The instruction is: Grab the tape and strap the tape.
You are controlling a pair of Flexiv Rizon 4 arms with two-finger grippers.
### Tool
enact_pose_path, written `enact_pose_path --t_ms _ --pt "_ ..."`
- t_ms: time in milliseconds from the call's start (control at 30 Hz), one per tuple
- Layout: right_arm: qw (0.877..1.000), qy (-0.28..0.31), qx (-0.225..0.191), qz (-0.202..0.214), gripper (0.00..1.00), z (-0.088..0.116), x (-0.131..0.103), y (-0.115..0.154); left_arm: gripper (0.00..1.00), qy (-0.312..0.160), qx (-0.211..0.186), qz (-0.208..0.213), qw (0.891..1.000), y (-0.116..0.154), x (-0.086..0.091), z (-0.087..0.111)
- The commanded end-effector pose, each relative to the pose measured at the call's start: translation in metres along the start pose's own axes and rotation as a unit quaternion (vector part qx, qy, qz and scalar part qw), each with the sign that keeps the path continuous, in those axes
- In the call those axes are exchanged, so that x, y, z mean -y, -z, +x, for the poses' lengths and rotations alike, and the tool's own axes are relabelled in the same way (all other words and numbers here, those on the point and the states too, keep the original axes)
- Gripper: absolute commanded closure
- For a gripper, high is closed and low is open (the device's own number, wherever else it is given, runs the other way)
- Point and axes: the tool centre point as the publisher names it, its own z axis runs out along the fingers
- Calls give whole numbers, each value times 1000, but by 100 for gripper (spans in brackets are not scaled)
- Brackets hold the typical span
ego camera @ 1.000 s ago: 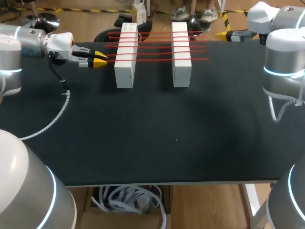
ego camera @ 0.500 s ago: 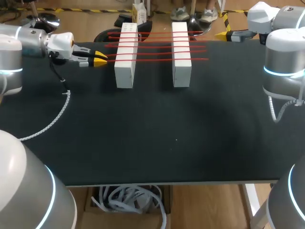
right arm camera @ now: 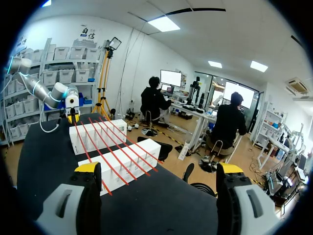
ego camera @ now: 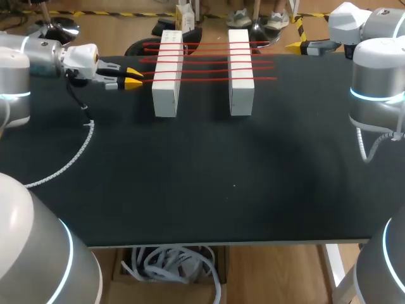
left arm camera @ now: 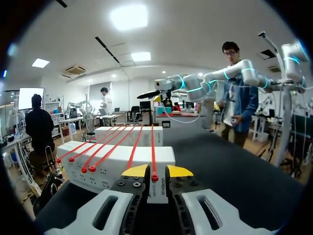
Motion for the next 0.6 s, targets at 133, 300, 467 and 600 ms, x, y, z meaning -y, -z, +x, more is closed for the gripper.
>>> enact_pose_path --t_ms 133,300,467,600 --pt "1000 0 0 0 0 0 0 0 83 -2 -4 8 1000 -4 -5 -2" --pt "1000 0 0 0 0 0 0 0 84 -1 -4 10 1000 -5 -6 -1" --pt "1000 0 0 0 0 0 0 0 84 -1 -2 12 1000 -5 -8 0" --pt "1000 0 0 0 0 0 0 0 83 -2 -4 14 1000 -5 -9 1"
